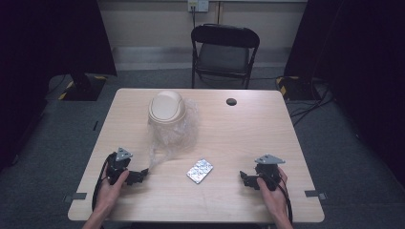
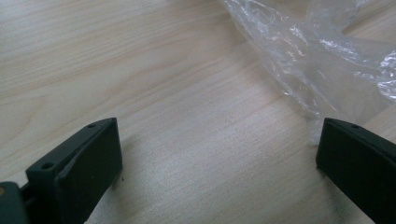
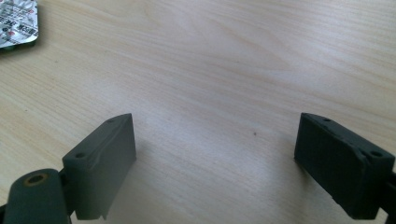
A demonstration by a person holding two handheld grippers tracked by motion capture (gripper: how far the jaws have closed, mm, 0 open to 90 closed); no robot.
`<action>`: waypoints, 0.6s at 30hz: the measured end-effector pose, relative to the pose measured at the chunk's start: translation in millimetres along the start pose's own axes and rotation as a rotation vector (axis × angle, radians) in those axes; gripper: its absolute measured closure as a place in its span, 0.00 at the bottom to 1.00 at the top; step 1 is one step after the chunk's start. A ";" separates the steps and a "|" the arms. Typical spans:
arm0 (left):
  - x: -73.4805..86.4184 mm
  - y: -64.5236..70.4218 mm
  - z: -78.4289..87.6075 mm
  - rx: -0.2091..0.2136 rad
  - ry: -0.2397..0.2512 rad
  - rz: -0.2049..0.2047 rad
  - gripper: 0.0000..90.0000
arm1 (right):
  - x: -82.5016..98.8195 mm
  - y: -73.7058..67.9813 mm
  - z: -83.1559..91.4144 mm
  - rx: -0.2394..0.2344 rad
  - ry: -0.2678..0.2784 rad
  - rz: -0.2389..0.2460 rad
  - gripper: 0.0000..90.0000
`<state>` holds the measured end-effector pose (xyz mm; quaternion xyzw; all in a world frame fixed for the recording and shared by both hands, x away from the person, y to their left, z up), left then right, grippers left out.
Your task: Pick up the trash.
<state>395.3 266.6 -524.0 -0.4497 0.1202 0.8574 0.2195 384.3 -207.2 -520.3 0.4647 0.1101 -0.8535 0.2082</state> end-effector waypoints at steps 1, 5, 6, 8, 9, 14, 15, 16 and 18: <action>0.0 0.1 -0.1 0.001 0.001 0.001 0.00 | 0.0 1.4 0.0 0.000 0.000 -0.001 0.13; 0.3 -0.8 1.4 0.001 0.003 -0.013 0.01 | 0.1 2.0 0.2 -0.002 -0.001 -0.001 0.13; 0.4 -0.5 1.7 0.001 0.007 -0.010 0.02 | 0.1 2.0 0.2 -0.002 -0.001 0.000 0.13; 0.7 -1.3 3.2 -0.004 0.012 -0.006 0.04 | 0.1 2.0 0.2 -0.002 -0.001 -0.001 0.13; 0.6 -1.4 4.2 -0.013 0.017 0.006 0.07 | 0.1 2.0 0.1 -0.002 -0.001 0.000 0.13; 0.3 -2.0 8.0 -0.032 0.028 0.023 0.17 | 0.1 2.0 0.1 -0.002 -0.001 -0.001 0.13; -0.4 -2.5 9.1 -0.029 0.032 0.015 0.18 | 0.1 2.0 0.1 -0.002 -0.001 -0.001 0.13; -0.9 -2.5 10.0 -0.024 0.031 0.015 0.18 | 0.1 2.0 0.1 -0.002 -0.001 -0.001 0.13; -3.2 -1.3 11.4 -0.001 0.046 0.031 0.18 | 0.1 2.0 0.1 -0.002 0.000 0.000 0.13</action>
Point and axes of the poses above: each handheld gripper's, and its own axes: z roughly backward along the jaws, x roughly out of its underside, y roughly to its right, the point moved 3 cm from there along -z, roughly forward along the jaws, and after that the axes turned 10 degrees about y, right-handed, at the moved point
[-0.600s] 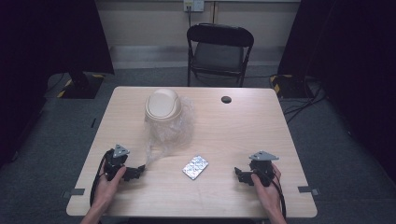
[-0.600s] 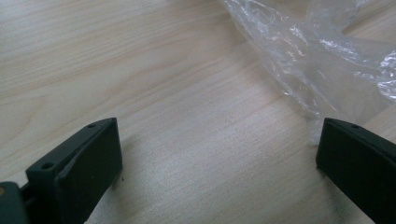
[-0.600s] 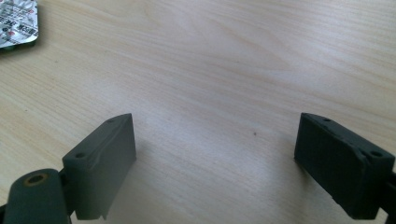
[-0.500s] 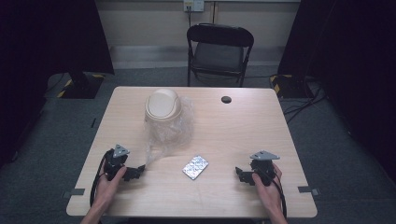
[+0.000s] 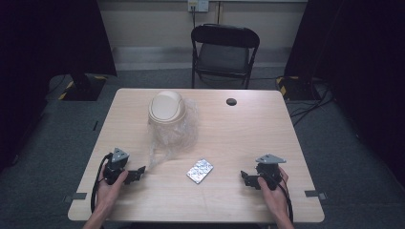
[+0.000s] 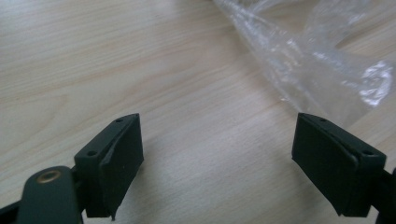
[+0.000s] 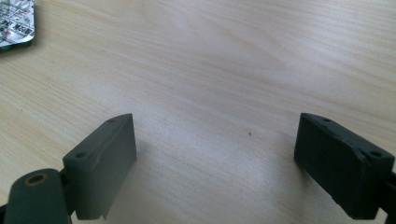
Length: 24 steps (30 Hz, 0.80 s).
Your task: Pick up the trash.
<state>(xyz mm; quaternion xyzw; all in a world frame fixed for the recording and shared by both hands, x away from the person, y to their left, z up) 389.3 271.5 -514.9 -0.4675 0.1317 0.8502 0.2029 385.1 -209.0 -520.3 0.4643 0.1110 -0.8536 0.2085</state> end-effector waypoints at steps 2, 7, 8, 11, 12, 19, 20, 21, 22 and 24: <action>-3.5 2.2 1.8 0.022 0.016 0.003 0.18 | 0.0 0.0 0.0 0.000 0.000 0.000 0.13; -14.1 8.6 3.1 0.046 0.059 0.007 0.19 | 0.0 0.0 0.0 0.000 0.000 0.000 0.13; -18.3 12.7 4.8 0.059 0.072 -0.011 0.18 | 0.0 0.0 0.0 0.000 0.000 0.000 0.13; -21.8 14.4 7.3 0.071 0.090 -0.017 0.19 | 0.0 0.0 0.1 0.001 -0.001 0.000 0.13; -26.1 15.2 9.3 0.103 0.105 -0.018 0.19 | 0.0 0.0 0.0 0.000 0.000 0.000 0.13; -37.6 20.2 6.2 0.146 0.109 -0.031 0.19 | 0.0 -0.1 0.0 0.000 0.000 -0.001 0.13; -39.5 21.3 5.7 0.150 0.115 -0.032 0.19 | 0.0 0.0 0.0 0.000 0.000 0.000 0.13; -41.5 21.9 5.5 0.153 0.122 -0.036 0.18 | 0.0 0.0 0.0 0.000 0.000 0.000 0.13; -43.5 22.7 5.8 0.161 0.127 -0.033 0.18 | 0.0 0.0 0.0 0.000 0.000 0.000 0.13; -47.6 23.7 6.4 0.171 0.138 -0.033 0.18 | 0.0 0.0 0.0 0.000 0.000 0.000 0.13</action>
Point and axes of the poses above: each handheld gripper's, and its own axes: z roughly backward along the jaws, x roughly out of its underside, y roughly to its right, the point moved 3 cm from there along -z, roughly forward along the jaws, and after that the axes turned 10 degrees about y, right-handed, at the moved point
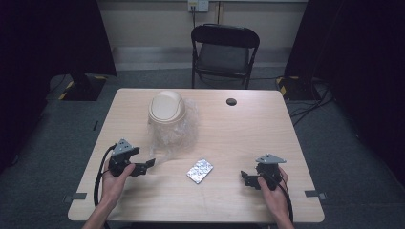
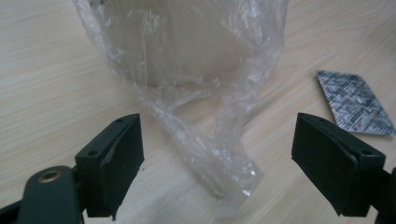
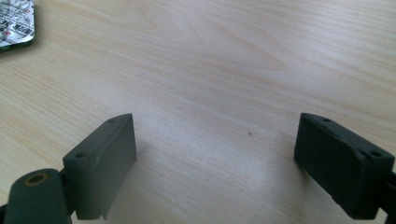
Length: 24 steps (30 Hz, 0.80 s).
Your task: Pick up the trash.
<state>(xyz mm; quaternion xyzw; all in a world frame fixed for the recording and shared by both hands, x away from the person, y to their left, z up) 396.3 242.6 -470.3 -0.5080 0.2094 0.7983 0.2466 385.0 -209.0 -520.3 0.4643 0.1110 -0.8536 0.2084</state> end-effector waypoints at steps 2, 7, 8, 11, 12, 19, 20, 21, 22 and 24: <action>-3.4 1.7 -0.8 0.020 0.015 0.018 0.18 | 0.0 0.0 0.0 0.000 0.000 0.000 0.13; -12.2 4.5 -5.0 0.028 0.019 -0.010 0.18 | 0.0 0.0 0.1 0.001 -0.001 0.000 0.13; -17.6 5.9 -7.3 0.034 0.035 -0.011 0.19 | 0.0 0.0 0.0 0.000 0.000 0.000 0.13; -25.9 7.8 -10.4 0.047 0.042 -0.017 0.19 | 0.0 0.0 0.0 0.000 0.000 0.000 0.13; -28.9 8.7 -11.1 0.049 0.048 -0.018 0.19 | 0.0 0.0 0.0 0.000 0.000 0.000 0.13; -45.7 11.3 -15.2 0.059 0.071 -0.037 0.19 | 0.0 0.0 0.0 0.000 0.000 0.000 0.13; -51.8 10.9 -16.5 0.069 0.067 -0.049 0.19 | 0.0 0.0 0.0 0.000 0.000 0.000 0.13; -51.8 10.9 -16.5 0.069 0.067 -0.049 0.19 | 0.0 0.0 0.0 0.000 0.000 0.000 0.13; -59.3 10.4 -16.7 0.072 0.083 -0.052 0.19 | 0.0 0.0 0.0 0.000 0.000 0.000 0.13; -67.0 10.0 -17.7 0.080 0.092 -0.050 0.19 | 0.0 0.0 0.0 0.000 0.000 0.000 0.13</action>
Point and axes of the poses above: each handheld gripper's, and its own axes: z roughly backward along the jaws, x roughly out of its underside, y roughly to its right, the point moved 3 cm from there along -z, roughly forward along the jaws, and after that the axes turned 10 degrees about y, right-handed, at the moved point
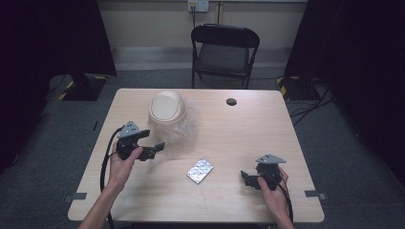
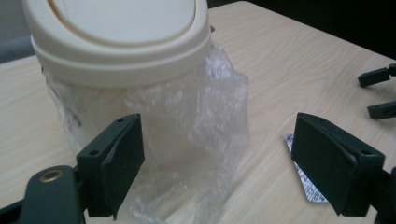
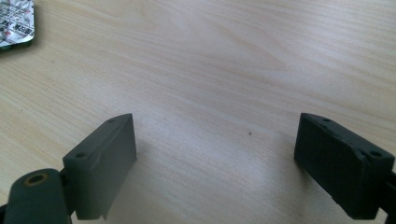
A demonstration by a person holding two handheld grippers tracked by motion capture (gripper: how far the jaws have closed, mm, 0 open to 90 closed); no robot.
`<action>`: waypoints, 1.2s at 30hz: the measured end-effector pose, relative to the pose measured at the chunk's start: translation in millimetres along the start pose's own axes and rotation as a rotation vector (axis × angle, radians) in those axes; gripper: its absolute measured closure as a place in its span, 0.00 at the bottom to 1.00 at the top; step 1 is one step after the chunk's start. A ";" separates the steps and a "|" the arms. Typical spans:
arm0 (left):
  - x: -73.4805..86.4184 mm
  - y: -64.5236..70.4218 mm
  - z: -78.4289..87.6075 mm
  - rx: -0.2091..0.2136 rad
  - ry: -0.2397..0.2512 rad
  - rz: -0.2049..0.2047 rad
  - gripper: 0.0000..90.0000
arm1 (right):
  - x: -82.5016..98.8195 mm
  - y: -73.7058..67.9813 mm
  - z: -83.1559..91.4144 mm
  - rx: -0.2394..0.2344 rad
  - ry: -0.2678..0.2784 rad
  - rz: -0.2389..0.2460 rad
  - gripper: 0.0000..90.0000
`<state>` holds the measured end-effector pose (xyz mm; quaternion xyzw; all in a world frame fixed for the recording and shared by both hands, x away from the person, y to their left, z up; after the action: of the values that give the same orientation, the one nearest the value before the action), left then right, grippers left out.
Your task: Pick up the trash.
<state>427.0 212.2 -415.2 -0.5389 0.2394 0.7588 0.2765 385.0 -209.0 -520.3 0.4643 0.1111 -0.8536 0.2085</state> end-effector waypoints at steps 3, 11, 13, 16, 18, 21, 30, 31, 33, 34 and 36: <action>-7.4 -1.4 -1.6 0.003 0.004 -0.012 0.19 | 0.0 0.0 0.0 0.000 0.000 0.000 0.13; -31.4 -6.9 -20.8 0.029 0.001 -0.058 0.18 | 0.0 0.0 0.0 0.000 0.000 0.000 0.13; -34.9 -8.1 -23.6 0.036 0.007 -0.056 0.18 | 0.0 -0.1 0.0 0.001 0.000 -0.001 0.13; -43.0 -11.9 -29.3 0.043 0.019 -0.047 0.18 | 0.0 0.0 0.0 0.000 0.000 0.000 0.13; -48.0 -13.4 -36.2 0.049 0.002 -0.051 0.18 | 0.0 0.0 0.0 0.000 0.000 0.000 0.13; -51.4 -13.6 -42.3 0.047 -0.010 -0.055 0.18 | 0.0 0.0 0.0 0.000 0.000 0.000 0.13; -46.2 -17.4 -65.6 0.045 -0.045 -0.054 0.17 | 0.0 0.0 0.0 0.000 0.000 0.000 0.13; -46.2 -17.4 -65.6 0.045 -0.045 -0.054 0.17 | 0.0 0.0 0.0 0.000 0.000 0.000 0.13; -43.7 -20.7 -69.5 0.048 -0.056 -0.047 0.17 | 0.0 -0.1 0.0 0.000 0.000 -0.001 0.13; -42.5 -22.0 -71.3 0.055 -0.055 -0.039 0.17 | 0.0 0.0 0.0 0.000 0.000 0.000 0.13; -41.0 -23.5 -73.0 0.060 -0.056 -0.029 0.18 | 0.0 0.0 0.0 0.000 0.000 0.000 0.13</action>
<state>503.9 174.5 -400.0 -0.5125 0.2463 0.7619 0.3102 385.0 -209.0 -520.3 0.4643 0.1110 -0.8536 0.2084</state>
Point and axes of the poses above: each handheld gripper's, and its own axes: z roughly backward along the jaws, x roughly out of its underside, y roughly to its right, the point moved 3 cm from there along -z, roughly forward along the jaws, and after that the axes turned 10 degrees about y, right-handed, at the moved point
